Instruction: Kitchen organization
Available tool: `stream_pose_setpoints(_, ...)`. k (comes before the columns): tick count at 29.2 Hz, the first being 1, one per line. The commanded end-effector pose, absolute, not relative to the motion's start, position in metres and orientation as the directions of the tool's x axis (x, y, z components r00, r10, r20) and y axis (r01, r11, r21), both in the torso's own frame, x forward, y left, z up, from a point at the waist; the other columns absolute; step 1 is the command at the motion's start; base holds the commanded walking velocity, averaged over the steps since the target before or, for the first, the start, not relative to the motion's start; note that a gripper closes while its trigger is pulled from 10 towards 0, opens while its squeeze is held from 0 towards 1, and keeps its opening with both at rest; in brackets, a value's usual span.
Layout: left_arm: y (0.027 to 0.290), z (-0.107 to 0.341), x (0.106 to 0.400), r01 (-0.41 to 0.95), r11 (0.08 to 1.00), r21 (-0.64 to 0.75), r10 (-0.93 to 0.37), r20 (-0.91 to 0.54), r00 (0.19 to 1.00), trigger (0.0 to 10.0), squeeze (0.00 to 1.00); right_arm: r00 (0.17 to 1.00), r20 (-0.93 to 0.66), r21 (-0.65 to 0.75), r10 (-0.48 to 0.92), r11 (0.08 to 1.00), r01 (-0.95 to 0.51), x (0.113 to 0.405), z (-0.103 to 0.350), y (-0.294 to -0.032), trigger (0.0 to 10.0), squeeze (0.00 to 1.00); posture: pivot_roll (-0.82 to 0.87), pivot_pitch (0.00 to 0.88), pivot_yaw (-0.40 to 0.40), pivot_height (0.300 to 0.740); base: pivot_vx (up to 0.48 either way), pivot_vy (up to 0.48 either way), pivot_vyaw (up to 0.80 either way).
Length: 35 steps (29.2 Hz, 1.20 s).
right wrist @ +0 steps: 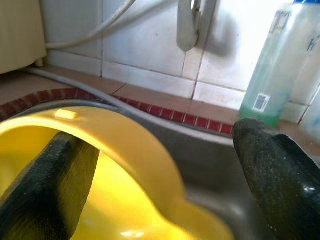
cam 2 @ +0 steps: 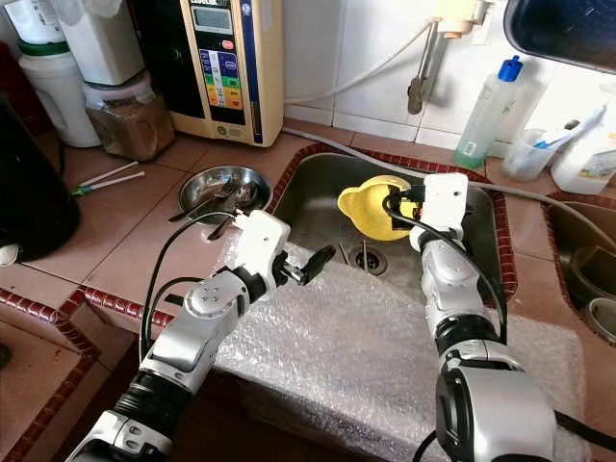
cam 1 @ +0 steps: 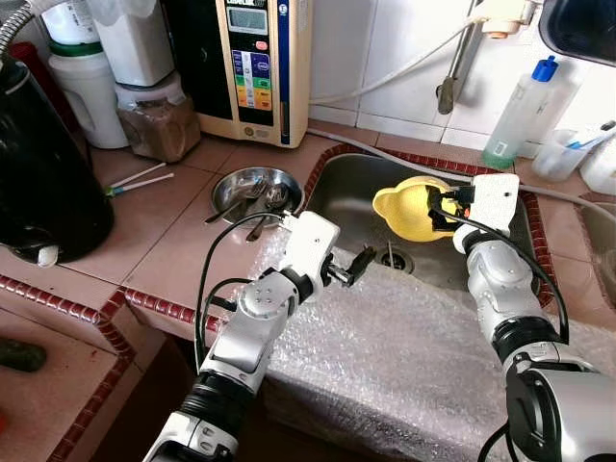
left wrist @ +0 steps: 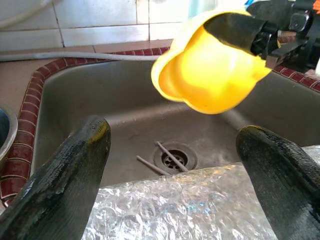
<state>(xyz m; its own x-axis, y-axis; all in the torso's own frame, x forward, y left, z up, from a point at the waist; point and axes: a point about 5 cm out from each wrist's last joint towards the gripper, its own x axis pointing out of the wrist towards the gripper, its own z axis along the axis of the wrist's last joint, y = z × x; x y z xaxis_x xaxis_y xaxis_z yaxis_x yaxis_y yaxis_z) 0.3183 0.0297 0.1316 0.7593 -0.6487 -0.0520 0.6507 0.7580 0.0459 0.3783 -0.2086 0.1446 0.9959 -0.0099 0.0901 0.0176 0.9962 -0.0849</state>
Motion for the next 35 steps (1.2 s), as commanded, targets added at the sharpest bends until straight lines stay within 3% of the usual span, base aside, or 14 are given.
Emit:
stream_pose_setpoints(1,0.028,0.131,0.318,0.649,0.759,0.052,-0.647,-0.053,0.761,10.0,1.0,0.996,0.086,-0.079,-0.004,0.997,0.011,0.381,0.149,-0.207,10.0,0.0,0.08,0.0,-0.014,0.74,0.0,0.0,0.0)
stream_pose_setpoints(4,0.027,0.13,0.318,0.647,0.76,0.052,-0.645,-0.055,0.762,10.0,1.0,0.995,-0.054,-0.167,0.078,0.982,-0.086,0.379,0.129,-0.199,10.0,0.0,0.07,0.0,-0.014,0.74,0.0,0.0,0.0)
stream_pose_setpoints(9,0.027,0.13,0.317,0.647,0.761,0.05,-0.644,-0.055,0.763,10.0,1.0,0.977,-0.162,-0.159,0.138,0.974,-0.163,0.372,0.108,-0.189,10.0,0.0,0.07,0.0,-0.018,0.74,0.0,0.0,0.0)
stream_pose_setpoints(13,0.027,0.13,0.317,0.646,0.762,0.051,-0.643,-0.057,0.763,10.0,1.0,0.936,-0.293,-0.194,0.196,0.946,-0.259,0.367,0.092,-0.181,10.0,0.0,0.07,0.0,-0.017,0.74,0.0,0.0,0.0)
stream_pose_setpoints(17,0.027,0.129,0.316,0.649,0.759,0.054,-0.646,-0.06,0.761,10.0,1.0,0.838,-0.397,-0.148,0.376,0.874,-0.462,0.363,0.083,-0.162,10.0,0.0,0.07,0.0,-0.018,0.74,0.0,0.0,0.0)
stream_pose_setpoints(20,0.025,0.128,0.316,0.654,0.754,0.059,-0.651,-0.062,0.756,10.0,1.0,0.883,-0.364,-0.059,0.295,0.939,-0.338,0.368,0.09,-0.166,10.0,0.0,0.07,0.0,-0.021,0.74,0.0,0.0,0.0)
stream_pose_setpoints(23,0.024,0.128,0.315,0.655,0.754,0.06,-0.652,-0.061,0.756,10.0,1.0,0.85,-0.355,-0.04,0.389,0.902,-0.43,0.366,0.089,-0.157,10.0,0.0,0.07,0.0,-0.022,0.74,0.0,0.0,0.0)
stream_pose_setpoints(24,0.023,0.129,0.315,0.658,0.751,0.062,-0.655,-0.06,0.753,10.0,0.78,0.901,-0.317,-0.108,0.297,0.932,-0.345,0.37,0.094,-0.161,10.0,0.0,0.07,0.0,-0.025,0.74,0.0,0.0,0.0)
stream_pose_setpoints(25,0.023,0.129,0.315,0.66,0.748,0.062,-0.658,-0.061,0.751,10.0,0.0,0.904,-0.308,-0.072,0.297,0.94,-0.333,0.371,0.095,-0.162,10.0,0.0,0.07,0.0,-0.024,0.74,0.0,0.0,0.0)
stream_pose_setpoints(29,0.023,0.128,0.314,0.667,0.742,0.068,-0.664,-0.065,0.745,10.0,0.0,0.881,-0.355,0.056,0.313,0.948,-0.314,0.369,0.09,-0.16,10.0,0.0,0.07,0.0,-0.021,0.74,0.0,0.0,0.0)
stream_pose_setpoints(30,0.024,0.127,0.313,0.669,0.74,0.073,-0.666,-0.067,0.743,10.0,0.0,0.867,-0.389,0.029,0.311,0.945,-0.326,0.368,0.088,-0.162,10.0,0.0,0.07,0.0,-0.021,0.74,0.0,0.0,0.0)
stream_pose_setpoints(32,0.024,0.128,0.314,0.668,0.74,0.075,-0.665,-0.067,0.744,10.0,0.0,0.79,-0.468,0.03,0.397,0.9,-0.435,0.361,0.078,-0.155,10.0,0.0,0.07,0.0,-0.018,0.74,0.0,0.0,0.0)
stream_pose_setpoints(34,0.023,0.128,0.314,0.668,0.74,0.077,-0.665,-0.067,0.744,10.0,0.0,0.851,-0.387,0.155,0.355,0.935,-0.319,0.369,0.088,-0.156,10.0,0.0,0.07,0.0,-0.019,0.74,0.0,0.0,0.0)
stream_pose_setpoints(35,0.023,0.129,0.315,0.668,0.74,0.078,-0.665,-0.066,0.744,10.0,0.0,0.866,-0.39,0.39,0.312,0.908,-0.152,0.372,0.093,-0.162,10.0,0.0,0.07,0.0,-0.02,0.74,0.0,0.0,0.0)
